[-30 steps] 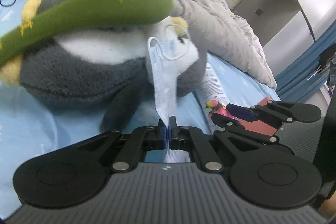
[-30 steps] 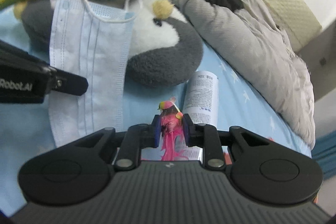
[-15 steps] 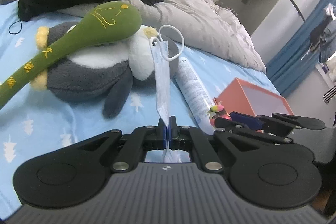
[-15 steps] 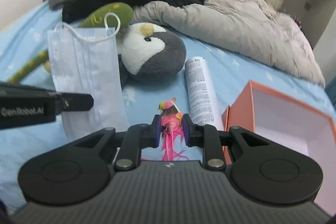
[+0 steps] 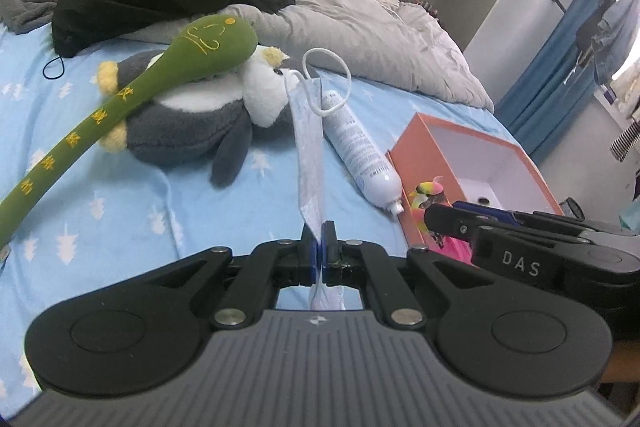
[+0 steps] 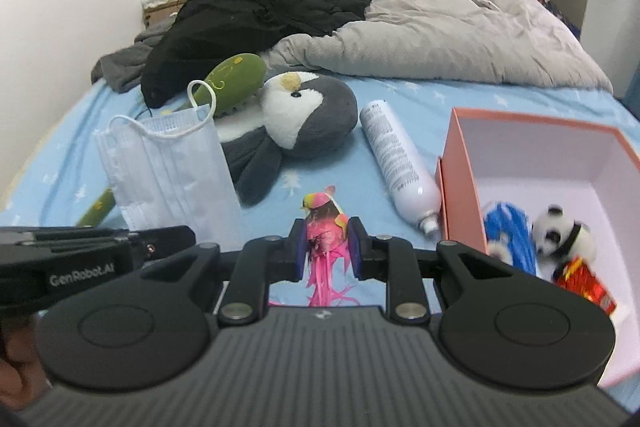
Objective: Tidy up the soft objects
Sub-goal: 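Lift and carry the pink toy toward the pink box while the left carries the mask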
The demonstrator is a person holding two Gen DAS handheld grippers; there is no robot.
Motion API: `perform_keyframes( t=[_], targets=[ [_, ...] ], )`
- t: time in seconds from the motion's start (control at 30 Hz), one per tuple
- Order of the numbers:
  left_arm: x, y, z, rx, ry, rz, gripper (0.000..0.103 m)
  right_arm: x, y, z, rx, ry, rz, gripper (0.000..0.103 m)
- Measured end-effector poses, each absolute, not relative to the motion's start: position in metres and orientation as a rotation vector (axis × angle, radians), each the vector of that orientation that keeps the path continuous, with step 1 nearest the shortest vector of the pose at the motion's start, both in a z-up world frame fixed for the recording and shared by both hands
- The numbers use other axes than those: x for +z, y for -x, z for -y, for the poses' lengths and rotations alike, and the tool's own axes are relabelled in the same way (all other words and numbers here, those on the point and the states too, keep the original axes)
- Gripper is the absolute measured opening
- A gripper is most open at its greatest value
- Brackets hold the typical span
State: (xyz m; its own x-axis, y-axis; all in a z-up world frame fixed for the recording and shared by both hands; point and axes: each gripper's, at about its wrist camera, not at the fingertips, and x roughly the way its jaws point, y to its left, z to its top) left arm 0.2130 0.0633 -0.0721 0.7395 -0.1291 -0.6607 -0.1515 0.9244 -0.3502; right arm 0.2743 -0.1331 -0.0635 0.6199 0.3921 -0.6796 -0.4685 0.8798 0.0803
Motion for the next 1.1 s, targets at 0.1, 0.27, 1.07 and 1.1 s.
perform_keyframes(
  t=[0.1, 0.27, 1.07, 1.1],
  targets=[
    [-0.073, -0.199, -0.057, 0.004, 0.38, -0.758, 0.003, -0.065, -0.259, 0.142, 0.486, 0.068, -0.76, 0.025],
    [-0.077, -0.179, -0.048, -0.01, 0.362, -0.785, 0.003, -0.073, -0.234, 0.154, 0.468, 0.017, -0.79, 0.025],
    [-0.021, -0.171, -0.008, -0.113, 0.289, -0.764, 0.003, -0.026, -0.208, 0.197, 0.43, -0.072, -0.7, 0.025],
    [-0.017, -0.174, -0.006, -0.117, 0.288, -0.758, 0.003, -0.023, -0.21, 0.199, 0.43, -0.075, -0.693, 0.025]
  ],
)
